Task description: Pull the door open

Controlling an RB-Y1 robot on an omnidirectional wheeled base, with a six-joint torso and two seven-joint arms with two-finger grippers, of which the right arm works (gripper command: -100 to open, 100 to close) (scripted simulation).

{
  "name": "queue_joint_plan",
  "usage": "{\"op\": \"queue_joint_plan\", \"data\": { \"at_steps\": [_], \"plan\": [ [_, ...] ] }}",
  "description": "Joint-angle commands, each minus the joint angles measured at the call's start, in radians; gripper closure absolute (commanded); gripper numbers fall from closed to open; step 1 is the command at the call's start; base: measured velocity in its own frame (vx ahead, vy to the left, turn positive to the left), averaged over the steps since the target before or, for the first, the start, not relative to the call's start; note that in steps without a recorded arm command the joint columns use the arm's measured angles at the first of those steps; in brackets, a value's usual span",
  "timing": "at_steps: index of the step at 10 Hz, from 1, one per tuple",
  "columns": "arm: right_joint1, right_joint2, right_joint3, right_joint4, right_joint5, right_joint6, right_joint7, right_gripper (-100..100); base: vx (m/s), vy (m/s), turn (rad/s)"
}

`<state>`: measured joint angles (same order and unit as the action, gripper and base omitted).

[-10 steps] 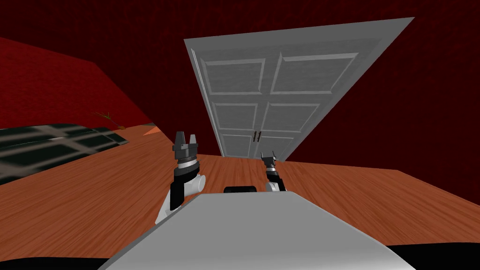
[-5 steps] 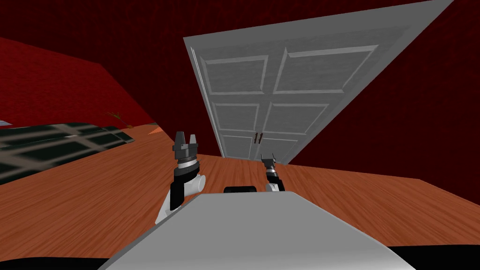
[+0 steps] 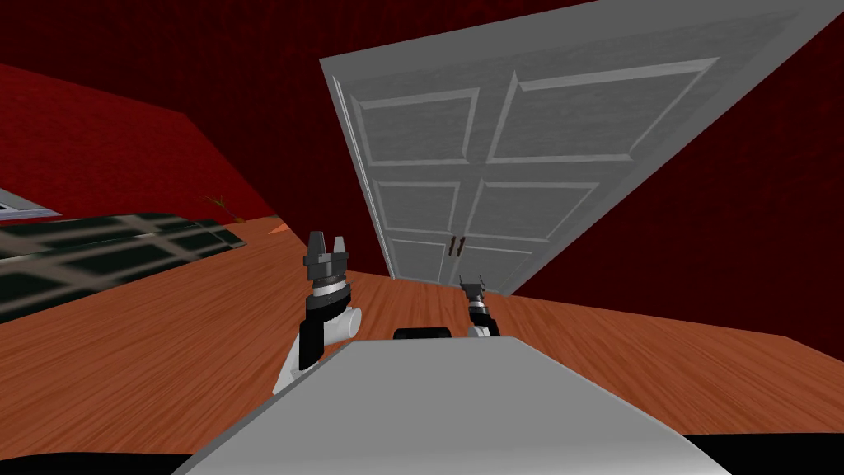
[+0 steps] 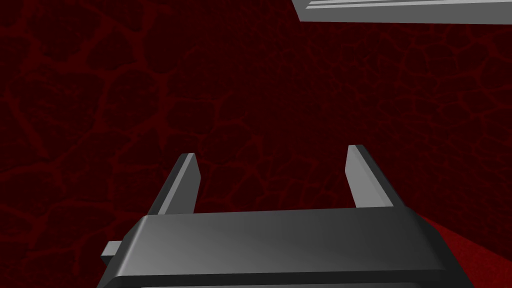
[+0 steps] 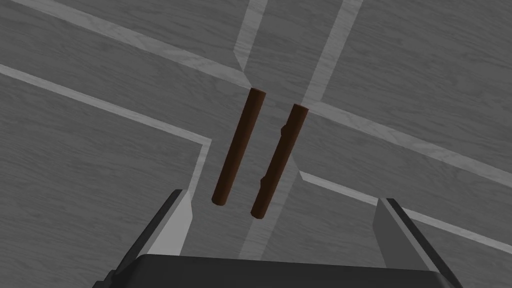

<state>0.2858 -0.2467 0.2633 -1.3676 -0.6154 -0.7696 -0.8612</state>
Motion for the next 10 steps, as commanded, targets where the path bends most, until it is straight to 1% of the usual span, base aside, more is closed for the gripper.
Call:
{"op": "queue_joint_plan", "data": {
  "at_steps": [1, 8, 9, 10],
  "plan": [
    [-0.012, -0.008, 0.009, 0.04, -0.024, -0.013, -0.035, -100, 0.084, -0.057, 0.064],
    [-0.044, -0.036, 0.044, 0.166, -0.119, -0.052, -0.155, -100, 0.088, -0.043, 0.063],
    [-0.052, -0.043, 0.053, 0.196, -0.142, -0.061, -0.184, -100, 0.126, -0.056, 0.08],
    [-0.056, -0.046, 0.057, 0.211, -0.154, -0.066, -0.199, -100, 0.131, -0.081, 0.08]
  ]
}}
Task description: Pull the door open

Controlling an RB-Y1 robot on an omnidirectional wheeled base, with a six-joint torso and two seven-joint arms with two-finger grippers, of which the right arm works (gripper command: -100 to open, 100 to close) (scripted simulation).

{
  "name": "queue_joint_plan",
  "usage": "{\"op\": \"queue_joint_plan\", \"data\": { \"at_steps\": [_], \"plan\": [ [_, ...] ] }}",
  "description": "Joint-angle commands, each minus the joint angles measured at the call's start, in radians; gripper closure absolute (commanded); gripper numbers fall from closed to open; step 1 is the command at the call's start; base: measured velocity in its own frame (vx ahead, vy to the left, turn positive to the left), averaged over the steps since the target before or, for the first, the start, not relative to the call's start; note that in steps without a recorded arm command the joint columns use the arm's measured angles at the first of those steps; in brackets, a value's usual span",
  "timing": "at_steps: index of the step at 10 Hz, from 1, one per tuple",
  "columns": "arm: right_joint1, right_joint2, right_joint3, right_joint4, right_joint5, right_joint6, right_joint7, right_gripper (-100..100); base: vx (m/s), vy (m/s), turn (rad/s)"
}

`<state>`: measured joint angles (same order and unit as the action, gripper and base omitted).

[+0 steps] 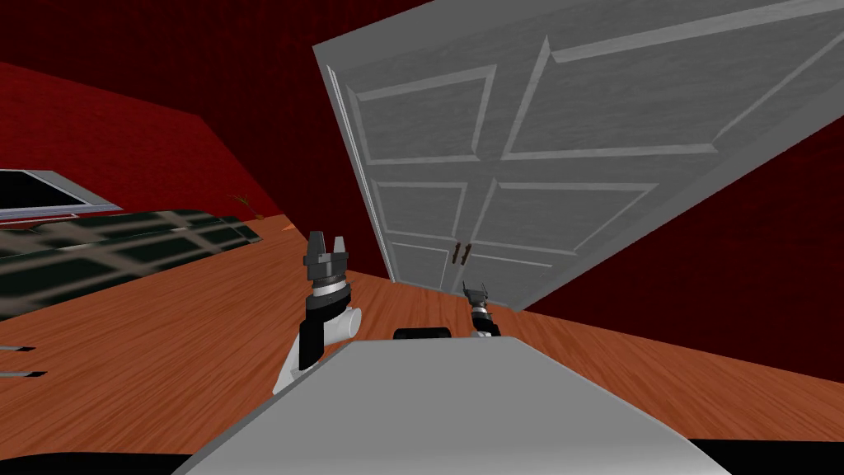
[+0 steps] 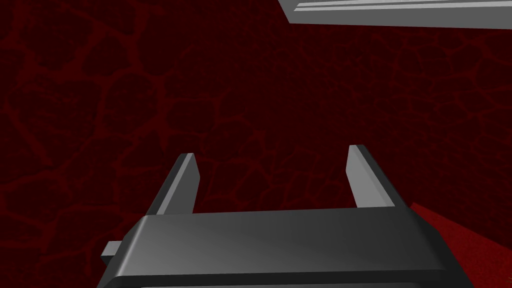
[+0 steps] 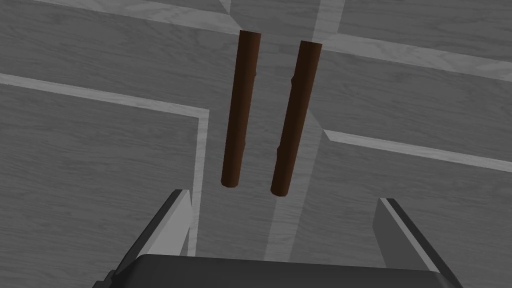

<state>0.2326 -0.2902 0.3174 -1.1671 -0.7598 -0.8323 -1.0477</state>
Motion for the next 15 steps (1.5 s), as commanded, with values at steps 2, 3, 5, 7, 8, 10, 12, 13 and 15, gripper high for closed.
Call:
{"op": "queue_joint_plan", "data": {
  "at_steps": [2, 3, 5, 7, 8, 10, 12, 13, 15],
  "plan": [
    [-0.015, -0.012, 0.015, 0.052, -0.042, -0.016, -0.053, -100, 0.124, -0.078, 0.074],
    [-0.018, -0.015, 0.018, 0.064, -0.051, -0.02, -0.065, -100, 0.105, -0.049, 0.055],
    [-0.033, -0.025, 0.03, 0.109, -0.086, -0.034, -0.109, -100, 0.13, -0.064, 0.083],
    [-0.046, -0.032, 0.039, 0.141, -0.112, -0.045, -0.141, -100, 0.16, -0.063, 0.067],
    [-0.054, -0.036, 0.043, 0.156, -0.124, -0.05, -0.157, -100, 0.179, -0.079, 0.084],
    [-0.056, -0.036, 0.044, 0.16, -0.127, -0.052, -0.16, -100, 0.11, -0.06, 0.055],
    [-0.028, -0.048, 0.036, 0.179, -0.135, -0.055, -0.167, -100, -0.127, 0.007, -0.091],
    [-0.016, -0.055, 0.031, 0.188, -0.138, -0.056, -0.17, -100, -0.163, 0.012, -0.072],
    [0.013, -0.071, 0.018, 0.209, -0.147, -0.058, -0.177, -100, -0.173, 0.017, -0.081]
  ]
}}
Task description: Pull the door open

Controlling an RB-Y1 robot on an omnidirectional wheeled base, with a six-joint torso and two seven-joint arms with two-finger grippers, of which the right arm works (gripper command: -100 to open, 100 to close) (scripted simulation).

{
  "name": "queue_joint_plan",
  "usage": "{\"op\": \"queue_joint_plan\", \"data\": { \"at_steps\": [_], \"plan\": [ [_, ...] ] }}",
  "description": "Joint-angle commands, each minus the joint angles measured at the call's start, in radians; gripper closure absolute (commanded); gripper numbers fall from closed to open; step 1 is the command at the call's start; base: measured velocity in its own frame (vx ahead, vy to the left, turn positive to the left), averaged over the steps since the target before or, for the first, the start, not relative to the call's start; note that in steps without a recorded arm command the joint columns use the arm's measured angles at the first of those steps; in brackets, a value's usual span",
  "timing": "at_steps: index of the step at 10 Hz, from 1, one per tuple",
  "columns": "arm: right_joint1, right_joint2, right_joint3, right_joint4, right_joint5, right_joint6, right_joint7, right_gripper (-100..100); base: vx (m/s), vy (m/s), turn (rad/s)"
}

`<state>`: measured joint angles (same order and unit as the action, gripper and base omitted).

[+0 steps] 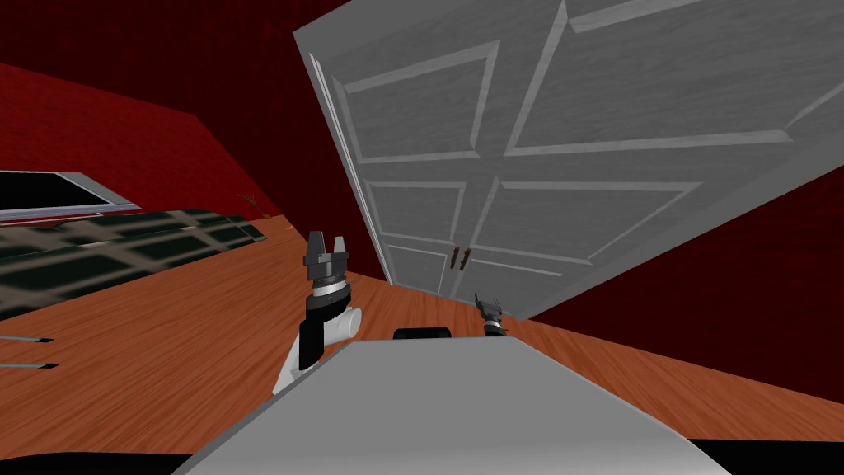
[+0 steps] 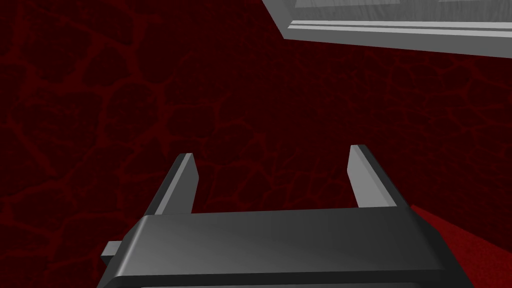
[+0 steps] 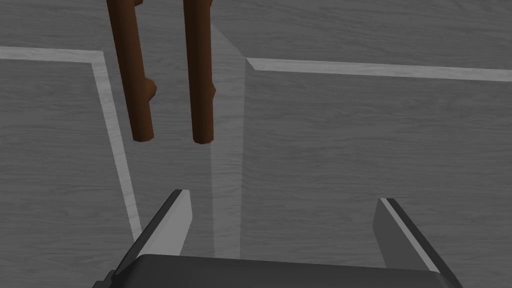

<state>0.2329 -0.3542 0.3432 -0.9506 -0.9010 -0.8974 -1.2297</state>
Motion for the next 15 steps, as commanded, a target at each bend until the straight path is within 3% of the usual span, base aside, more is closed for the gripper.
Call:
{"op": "queue_joint_plan", "data": {
  "at_steps": [1, 2, 4, 6, 9, 13, 14, 15],
  "plan": [
    [0.028, -0.016, -0.016, 0.005, -0.011, 0.006, 0.001, -100, -0.194, 0.017, -0.103],
    [0.028, -0.016, -0.016, 0.005, -0.011, 0.006, 0.001, -100, -0.108, 0.0, -0.035],
    [0.059, -0.036, -0.032, 0.03, -0.022, 0.003, -0.008, -100, -0.077, -0.01, -0.073],
    [0.065, -0.041, -0.036, 0.035, -0.024, 0.002, -0.01, -100, -0.047, -0.001, -0.016],
    [0.113, -0.078, -0.067, 0.078, -0.044, -0.003, -0.03, -100, -0.087, 0.013, -0.082],
    [0.119, -0.084, -0.071, 0.085, -0.047, -0.004, -0.034, -100, -0.026, 0.0, -0.009],
    [0.136, -0.102, -0.086, 0.104, -0.055, -0.006, -0.045, -100, -0.002, 0.003, -0.031],
    [0.136, -0.102, -0.086, 0.104, -0.055, -0.006, -0.045, -100, -0.007, 0.003, -0.028]
  ]
}}
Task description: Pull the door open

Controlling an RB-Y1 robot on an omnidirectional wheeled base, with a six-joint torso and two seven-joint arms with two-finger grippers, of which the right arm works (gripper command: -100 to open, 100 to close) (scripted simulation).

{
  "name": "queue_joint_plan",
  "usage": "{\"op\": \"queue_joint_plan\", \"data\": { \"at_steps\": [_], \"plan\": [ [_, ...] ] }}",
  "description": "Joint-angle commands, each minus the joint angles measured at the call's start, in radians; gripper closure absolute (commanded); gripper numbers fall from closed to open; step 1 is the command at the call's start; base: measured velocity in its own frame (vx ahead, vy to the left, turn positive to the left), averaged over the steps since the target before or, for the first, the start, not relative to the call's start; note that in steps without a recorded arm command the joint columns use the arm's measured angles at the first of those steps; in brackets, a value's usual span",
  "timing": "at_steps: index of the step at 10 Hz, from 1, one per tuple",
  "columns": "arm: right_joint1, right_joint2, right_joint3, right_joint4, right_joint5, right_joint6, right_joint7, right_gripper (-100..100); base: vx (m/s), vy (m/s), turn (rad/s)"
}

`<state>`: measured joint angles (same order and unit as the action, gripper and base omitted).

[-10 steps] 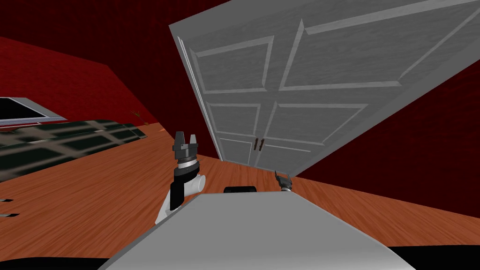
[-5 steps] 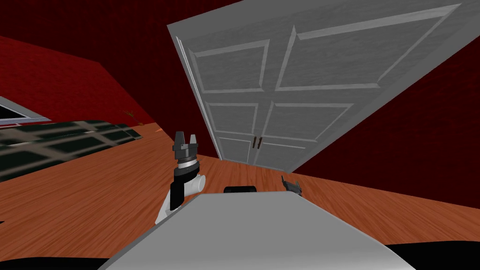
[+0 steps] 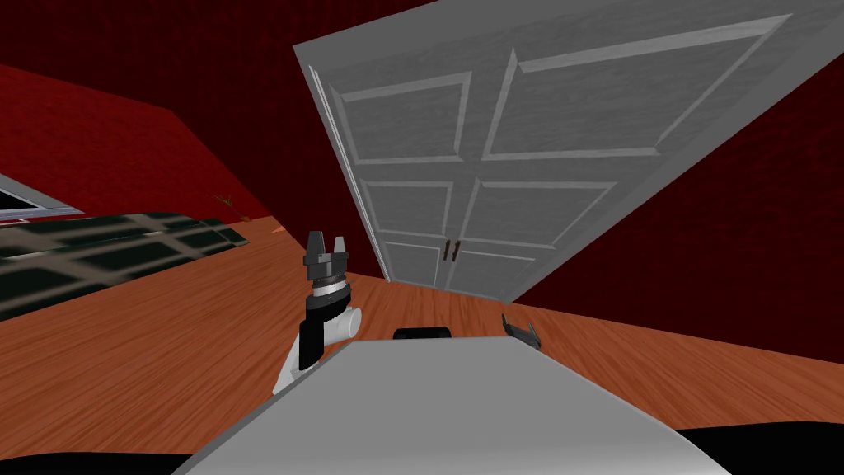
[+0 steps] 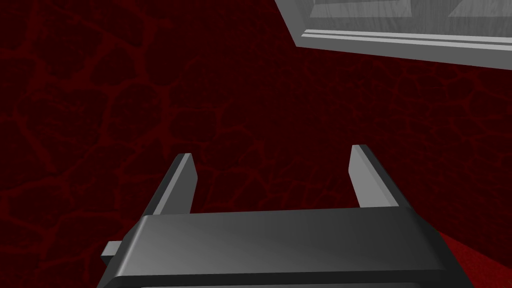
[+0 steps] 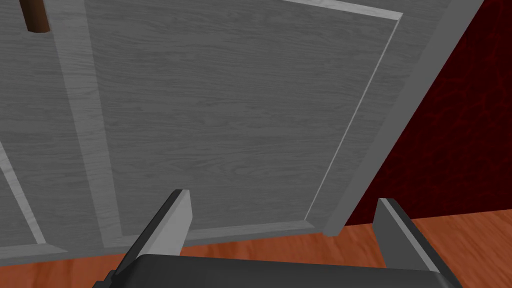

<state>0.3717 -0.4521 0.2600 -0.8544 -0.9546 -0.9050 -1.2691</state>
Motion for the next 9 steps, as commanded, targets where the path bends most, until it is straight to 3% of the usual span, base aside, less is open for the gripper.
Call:
{"op": "queue_joint_plan", "data": {
  "at_steps": [1, 6, 9],
  "plan": [
    [0.002, -0.027, -0.019, 0.028, -0.011, -0.002, -0.028, -100, 0.109, 0.003, 0.077],
    [-0.033, -0.025, -0.013, 0.018, -0.007, -0.001, -0.043, -100, 0.165, -0.013, 0.083],
    [-0.07, -0.014, -0.001, 0.0, 0.002, 0.001, -0.05, -100, 0.148, -0.011, 0.096]
  ]
}}
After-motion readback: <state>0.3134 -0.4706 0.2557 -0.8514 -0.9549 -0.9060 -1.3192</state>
